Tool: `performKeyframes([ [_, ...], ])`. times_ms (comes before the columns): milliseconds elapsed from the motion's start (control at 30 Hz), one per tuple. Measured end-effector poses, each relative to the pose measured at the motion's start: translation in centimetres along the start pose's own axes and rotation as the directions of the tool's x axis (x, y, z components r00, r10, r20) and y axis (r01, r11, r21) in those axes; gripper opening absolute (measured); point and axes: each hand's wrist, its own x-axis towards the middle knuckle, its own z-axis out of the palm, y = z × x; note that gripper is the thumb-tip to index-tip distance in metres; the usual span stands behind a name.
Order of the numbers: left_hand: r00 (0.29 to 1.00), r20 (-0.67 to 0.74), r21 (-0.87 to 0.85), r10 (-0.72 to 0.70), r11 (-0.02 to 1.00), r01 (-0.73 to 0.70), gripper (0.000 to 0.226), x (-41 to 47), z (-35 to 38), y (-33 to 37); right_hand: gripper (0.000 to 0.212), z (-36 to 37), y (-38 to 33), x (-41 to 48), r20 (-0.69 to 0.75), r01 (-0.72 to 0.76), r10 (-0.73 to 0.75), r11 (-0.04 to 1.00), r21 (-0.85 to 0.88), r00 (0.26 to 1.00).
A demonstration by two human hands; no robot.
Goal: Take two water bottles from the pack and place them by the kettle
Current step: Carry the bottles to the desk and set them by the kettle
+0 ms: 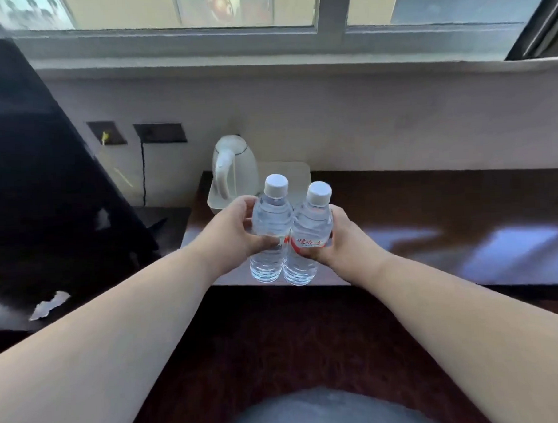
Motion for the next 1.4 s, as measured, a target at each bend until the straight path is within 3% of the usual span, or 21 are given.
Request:
performKeyframes([
  [100,0.999,0.001,0.018,-0.037,0.999,0.037,0.07,4.2,-0.6,-2.5,0.061,0.7,0.8,4.6,-0.011,-0.045,0.044,0.994,-0.103,0.999],
  [200,0.996,-0.019,0.025,-0.081,0.996,0.082,0.068,7.3,-0.2,-5.2,0.041,1.5,2.1,8.3,0.015,-0.084,0.086,0.988,-0.131,0.996],
  [300,0.991,-0.026,0.001,-0.129,0.992,0.129,0.071,10.1,0.4,-7.2,0.045,2.1,3.8,11.6,0.033,-0.081,0.085,0.988,-0.13,0.996],
  [400,0.985,-0.012,0.014,-0.17,0.985,0.17,0.074,13.0,1.1,-8.6,0.023,2.5,5.7,14.4,0.031,-0.127,0.132,0.984,-0.128,0.991],
  [533,0.984,0.016,0.063,-0.179,0.982,0.178,0.071,16.4,2.4,-10.3,0.024,2.7,8.6,17.5,0.064,-0.147,0.156,0.98,-0.132,0.986],
  [700,0.978,-0.002,0.015,-0.21,0.977,0.21,0.068,18.3,3.2,-11.9,0.062,3.3,11.7,18.9,0.027,-0.239,0.241,0.969,-0.066,0.97],
  [933,0.965,0.003,0.168,-0.263,0.951,0.259,0.084,18.0,2.3,-11.1,0.067,3.9,12.5,19.2,0.047,-0.185,0.192,0.974,-0.128,0.98],
  [1167,0.973,0.0,0.161,-0.229,0.961,0.226,0.074,17.2,2.4,-11.7,0.067,4.4,12.9,19.4,0.05,-0.166,0.17,0.983,-0.074,0.984],
  [1233,0.979,0.003,0.157,-0.205,0.967,0.202,0.075,17.3,2.5,-12.2,0.078,4.5,12.7,19.0,0.039,-0.212,0.214,0.976,-0.048,0.976],
  [1333,0.986,0.023,0.156,-0.166,0.975,0.16,0.082,17.3,2.2,-12.3,0.115,4.2,12.3,18.0,0.097,-0.246,0.244,0.969,0.008,0.965],
  [1400,0.99,0.055,0.15,-0.131,0.981,0.121,0.091,17.4,1.9,-12.4,0.118,3.6,11.4,16.9,0.028,-0.237,0.238,0.971,-0.025,0.971],
])
